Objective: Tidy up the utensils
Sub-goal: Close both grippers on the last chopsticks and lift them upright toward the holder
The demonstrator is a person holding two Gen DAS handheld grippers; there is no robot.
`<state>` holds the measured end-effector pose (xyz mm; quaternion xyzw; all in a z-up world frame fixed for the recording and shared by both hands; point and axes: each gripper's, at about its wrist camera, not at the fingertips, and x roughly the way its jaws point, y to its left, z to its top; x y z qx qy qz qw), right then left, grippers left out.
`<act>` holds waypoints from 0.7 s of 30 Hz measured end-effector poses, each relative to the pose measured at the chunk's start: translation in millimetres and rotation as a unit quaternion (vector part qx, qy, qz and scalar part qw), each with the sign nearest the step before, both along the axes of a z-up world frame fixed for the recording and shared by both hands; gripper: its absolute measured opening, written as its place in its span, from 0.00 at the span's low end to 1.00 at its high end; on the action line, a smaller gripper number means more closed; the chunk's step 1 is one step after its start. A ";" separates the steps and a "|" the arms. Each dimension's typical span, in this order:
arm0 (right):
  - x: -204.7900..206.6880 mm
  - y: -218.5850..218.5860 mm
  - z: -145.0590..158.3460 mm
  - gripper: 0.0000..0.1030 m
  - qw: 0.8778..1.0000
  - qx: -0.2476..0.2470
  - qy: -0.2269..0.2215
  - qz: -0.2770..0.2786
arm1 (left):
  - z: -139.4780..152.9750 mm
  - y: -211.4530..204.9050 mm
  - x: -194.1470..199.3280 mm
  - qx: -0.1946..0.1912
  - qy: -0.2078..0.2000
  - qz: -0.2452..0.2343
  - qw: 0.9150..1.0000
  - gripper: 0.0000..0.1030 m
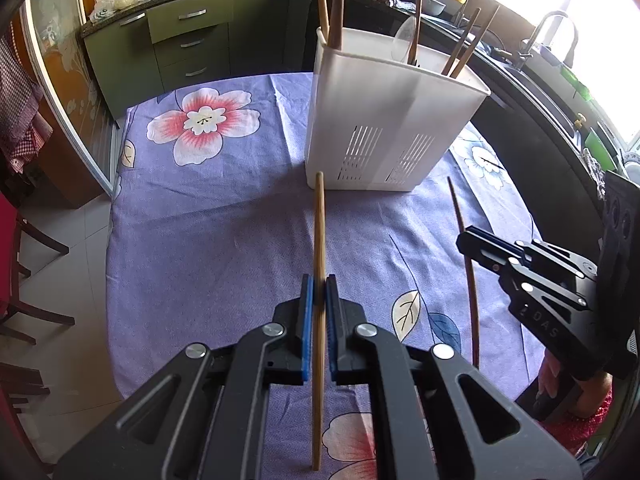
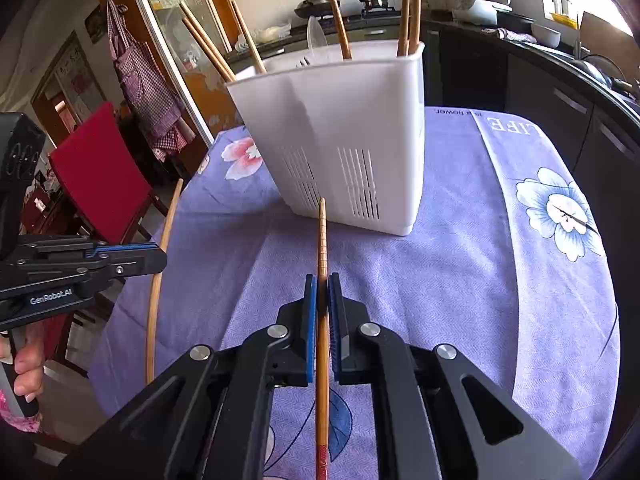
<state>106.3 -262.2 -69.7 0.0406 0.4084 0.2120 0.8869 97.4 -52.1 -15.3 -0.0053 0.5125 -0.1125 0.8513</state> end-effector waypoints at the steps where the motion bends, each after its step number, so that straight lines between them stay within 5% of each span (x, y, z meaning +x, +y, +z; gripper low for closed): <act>1: -5.6 -5.4 5.6 0.06 1.000 0.004 -0.008 -0.002 | 1.6 -0.1 -0.9 0.000 -0.002 -0.001 1.000 0.06; 11: -55.7 -42.3 55.6 0.06 0.997 0.029 -0.072 -0.014 | 26.6 -3.4 -16.3 0.000 -0.031 -0.019 0.999 0.06; 21: -78.5 -48.4 74.1 0.06 0.994 0.032 -0.107 -0.024 | 49.1 -6.2 -33.8 -0.001 -0.062 -0.027 0.998 0.06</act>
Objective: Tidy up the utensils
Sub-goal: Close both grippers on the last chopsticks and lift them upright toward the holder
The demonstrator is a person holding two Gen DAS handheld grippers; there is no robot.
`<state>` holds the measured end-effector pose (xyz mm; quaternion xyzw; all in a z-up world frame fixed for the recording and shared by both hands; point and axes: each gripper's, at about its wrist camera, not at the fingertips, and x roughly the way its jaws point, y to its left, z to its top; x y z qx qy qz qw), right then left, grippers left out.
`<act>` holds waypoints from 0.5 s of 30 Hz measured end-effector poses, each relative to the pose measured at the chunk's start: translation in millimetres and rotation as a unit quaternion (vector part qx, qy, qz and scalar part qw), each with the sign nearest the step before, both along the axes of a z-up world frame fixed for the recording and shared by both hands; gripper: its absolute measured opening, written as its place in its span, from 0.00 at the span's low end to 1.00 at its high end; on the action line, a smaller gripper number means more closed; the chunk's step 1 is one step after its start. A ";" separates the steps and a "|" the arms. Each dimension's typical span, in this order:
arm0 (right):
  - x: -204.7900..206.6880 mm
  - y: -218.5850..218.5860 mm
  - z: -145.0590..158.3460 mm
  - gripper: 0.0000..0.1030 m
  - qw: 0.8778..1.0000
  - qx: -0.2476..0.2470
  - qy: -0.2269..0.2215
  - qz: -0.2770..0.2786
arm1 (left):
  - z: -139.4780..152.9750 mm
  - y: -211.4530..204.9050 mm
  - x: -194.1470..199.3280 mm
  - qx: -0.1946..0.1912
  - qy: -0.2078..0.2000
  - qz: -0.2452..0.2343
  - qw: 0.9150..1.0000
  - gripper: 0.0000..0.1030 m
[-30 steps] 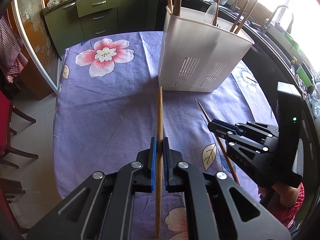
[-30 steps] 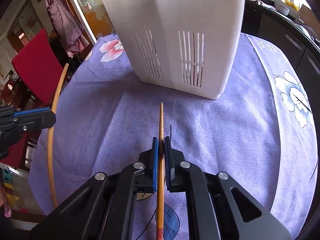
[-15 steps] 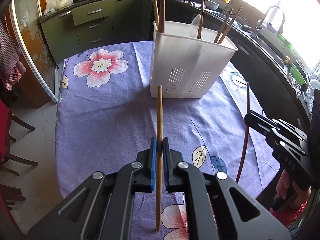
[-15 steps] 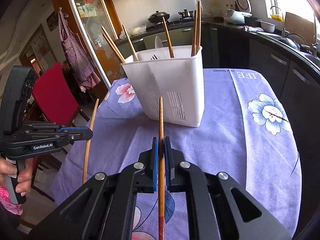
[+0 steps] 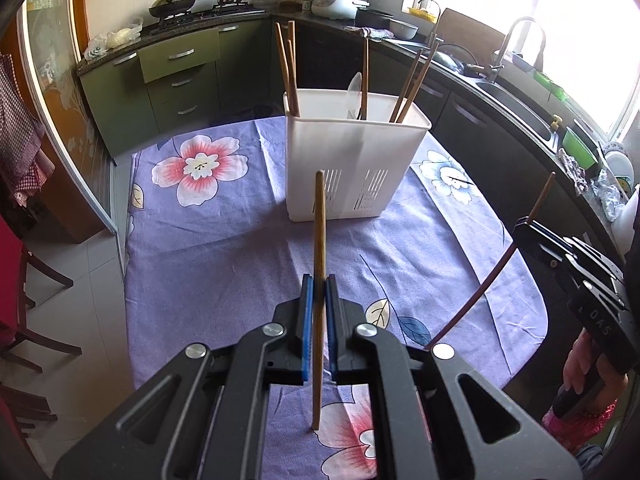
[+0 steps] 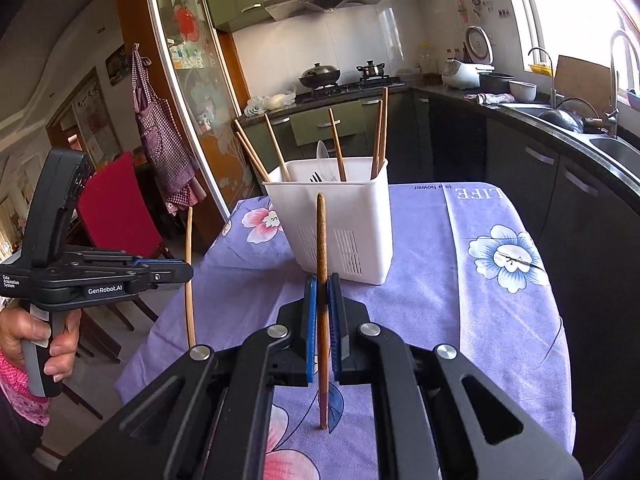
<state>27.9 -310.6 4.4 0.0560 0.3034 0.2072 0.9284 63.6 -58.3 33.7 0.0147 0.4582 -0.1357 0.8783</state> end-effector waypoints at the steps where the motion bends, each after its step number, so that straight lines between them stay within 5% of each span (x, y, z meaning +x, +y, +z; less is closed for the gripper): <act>1: -1.0 0.3 1.6 0.06 1.000 0.000 -0.003 0.001 | 2.4 -0.1 -1.7 0.000 -0.003 -0.001 1.000 0.06; 15: -4.6 4.9 21.0 0.06 1.000 -0.005 -0.021 0.010 | 27.3 -4.2 -9.1 -0.006 -0.037 -0.016 0.999 0.06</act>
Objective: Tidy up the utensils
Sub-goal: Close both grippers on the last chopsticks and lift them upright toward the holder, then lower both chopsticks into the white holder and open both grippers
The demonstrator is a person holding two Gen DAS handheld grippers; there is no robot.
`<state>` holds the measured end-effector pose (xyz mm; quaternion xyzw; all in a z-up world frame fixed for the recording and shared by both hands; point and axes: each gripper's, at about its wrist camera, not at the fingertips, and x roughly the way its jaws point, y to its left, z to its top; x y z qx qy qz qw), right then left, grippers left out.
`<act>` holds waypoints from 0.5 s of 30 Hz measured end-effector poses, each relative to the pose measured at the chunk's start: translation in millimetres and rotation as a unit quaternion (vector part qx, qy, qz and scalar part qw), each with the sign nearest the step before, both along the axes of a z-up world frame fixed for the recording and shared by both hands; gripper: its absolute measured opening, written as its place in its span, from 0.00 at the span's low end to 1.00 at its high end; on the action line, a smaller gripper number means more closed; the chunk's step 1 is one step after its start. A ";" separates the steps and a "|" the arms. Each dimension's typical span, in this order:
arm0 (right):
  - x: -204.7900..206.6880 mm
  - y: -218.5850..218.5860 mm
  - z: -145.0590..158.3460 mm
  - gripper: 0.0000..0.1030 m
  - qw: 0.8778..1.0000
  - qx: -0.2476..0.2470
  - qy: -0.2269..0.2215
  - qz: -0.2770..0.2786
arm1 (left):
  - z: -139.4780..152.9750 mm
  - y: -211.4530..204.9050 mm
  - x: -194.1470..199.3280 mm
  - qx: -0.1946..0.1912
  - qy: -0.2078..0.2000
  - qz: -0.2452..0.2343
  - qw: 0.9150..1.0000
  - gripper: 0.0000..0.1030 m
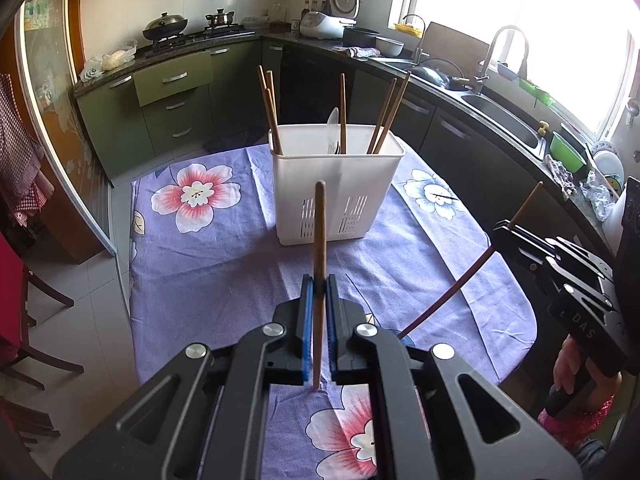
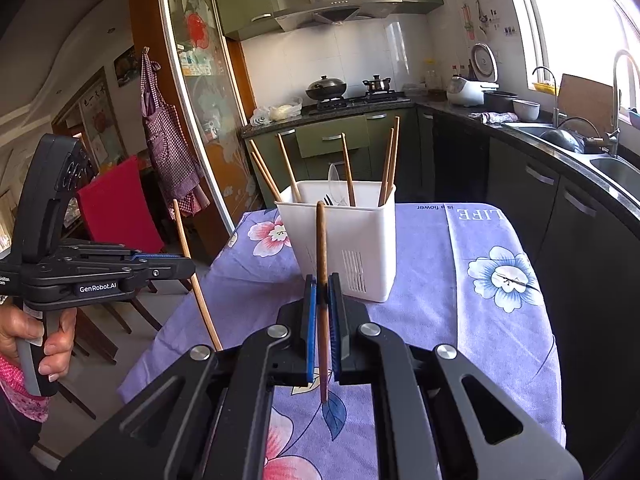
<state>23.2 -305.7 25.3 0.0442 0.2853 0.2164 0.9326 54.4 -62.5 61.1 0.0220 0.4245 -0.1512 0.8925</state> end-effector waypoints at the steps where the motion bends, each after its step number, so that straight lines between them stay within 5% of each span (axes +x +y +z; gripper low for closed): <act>1: 1.6 0.2 2.1 0.06 1.000 0.000 -0.001 0.001 | 2.5 -0.3 0.3 -0.001 -0.002 -0.001 1.000 0.06; 7: 8.1 -0.8 25.8 0.06 1.000 0.001 -0.021 0.008 | 31.1 -6.3 8.0 -0.013 -0.021 -0.016 1.000 0.06; 15: 20.2 0.1 77.6 0.06 0.998 -0.006 -0.060 0.007 | 105.2 -15.6 28.3 -0.019 -0.105 -0.017 0.994 0.06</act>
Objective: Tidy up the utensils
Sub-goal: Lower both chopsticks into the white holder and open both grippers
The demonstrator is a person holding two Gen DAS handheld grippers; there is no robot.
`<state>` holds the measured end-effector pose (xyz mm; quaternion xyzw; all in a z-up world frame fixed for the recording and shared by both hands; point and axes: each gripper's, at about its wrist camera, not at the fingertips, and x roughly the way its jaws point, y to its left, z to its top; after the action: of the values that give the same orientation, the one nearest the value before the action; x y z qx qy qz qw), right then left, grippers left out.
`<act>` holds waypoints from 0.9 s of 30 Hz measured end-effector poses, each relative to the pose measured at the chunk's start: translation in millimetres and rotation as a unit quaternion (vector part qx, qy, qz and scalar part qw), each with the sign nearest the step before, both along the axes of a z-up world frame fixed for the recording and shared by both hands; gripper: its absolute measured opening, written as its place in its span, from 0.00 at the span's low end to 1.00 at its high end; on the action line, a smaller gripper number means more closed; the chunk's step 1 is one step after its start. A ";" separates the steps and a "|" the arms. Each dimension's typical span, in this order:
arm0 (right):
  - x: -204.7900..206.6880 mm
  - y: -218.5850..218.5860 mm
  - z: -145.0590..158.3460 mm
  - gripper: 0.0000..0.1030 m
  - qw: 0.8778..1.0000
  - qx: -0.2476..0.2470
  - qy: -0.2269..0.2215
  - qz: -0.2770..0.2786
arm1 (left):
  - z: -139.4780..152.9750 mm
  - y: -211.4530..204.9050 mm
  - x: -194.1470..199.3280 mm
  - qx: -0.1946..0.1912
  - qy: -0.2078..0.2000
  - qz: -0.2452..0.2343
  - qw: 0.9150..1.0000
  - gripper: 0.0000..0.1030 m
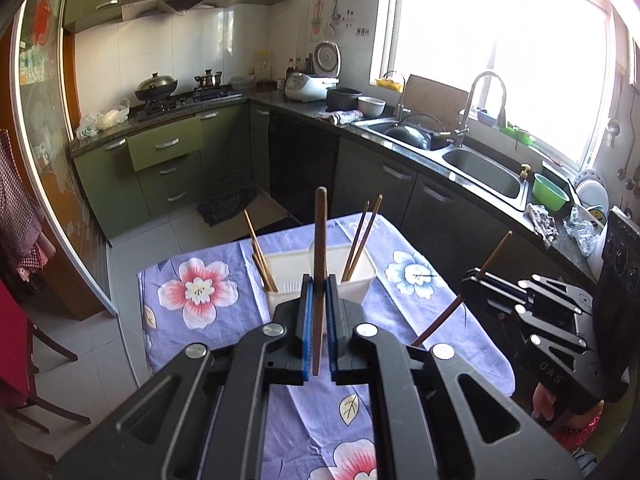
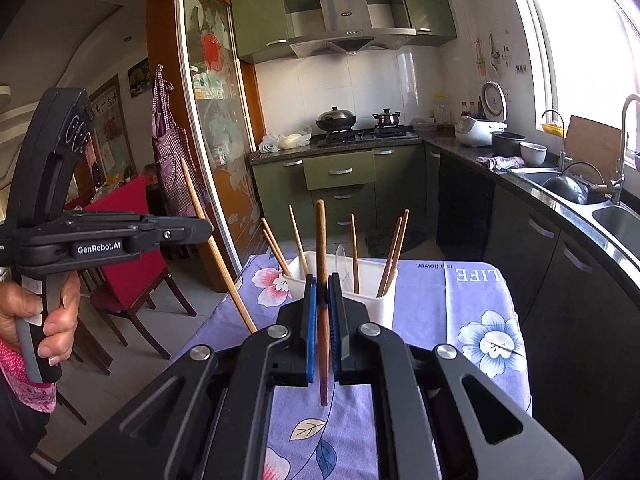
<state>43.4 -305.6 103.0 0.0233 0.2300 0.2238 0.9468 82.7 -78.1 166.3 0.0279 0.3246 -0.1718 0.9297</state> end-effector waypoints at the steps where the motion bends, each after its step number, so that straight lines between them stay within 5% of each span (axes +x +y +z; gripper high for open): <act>1: 1.5 1.3 4.6 0.06 1.000 -0.003 -0.003 0.000 | 9.3 -0.9 4.4 -0.002 -0.010 0.003 1.000 0.06; 11: 15.2 9.9 18.8 0.06 1.000 -0.010 -0.008 0.005 | 54.2 -17.8 58.2 -0.003 -0.059 0.025 0.998 0.06; 24: 31.0 10.7 41.4 0.06 1.000 0.001 -0.026 -0.002 | -37.8 -18.9 114.6 0.024 0.041 0.036 0.998 0.07; 27: 35.3 12.0 56.9 0.06 0.999 0.004 -0.039 -0.009 | -43.8 -13.0 113.1 0.017 0.043 0.039 0.998 0.14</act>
<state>78.7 -293.5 159.8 0.0206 0.1920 0.2170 0.9569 195.7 -91.2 122.5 0.0233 0.3681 -0.1313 0.9202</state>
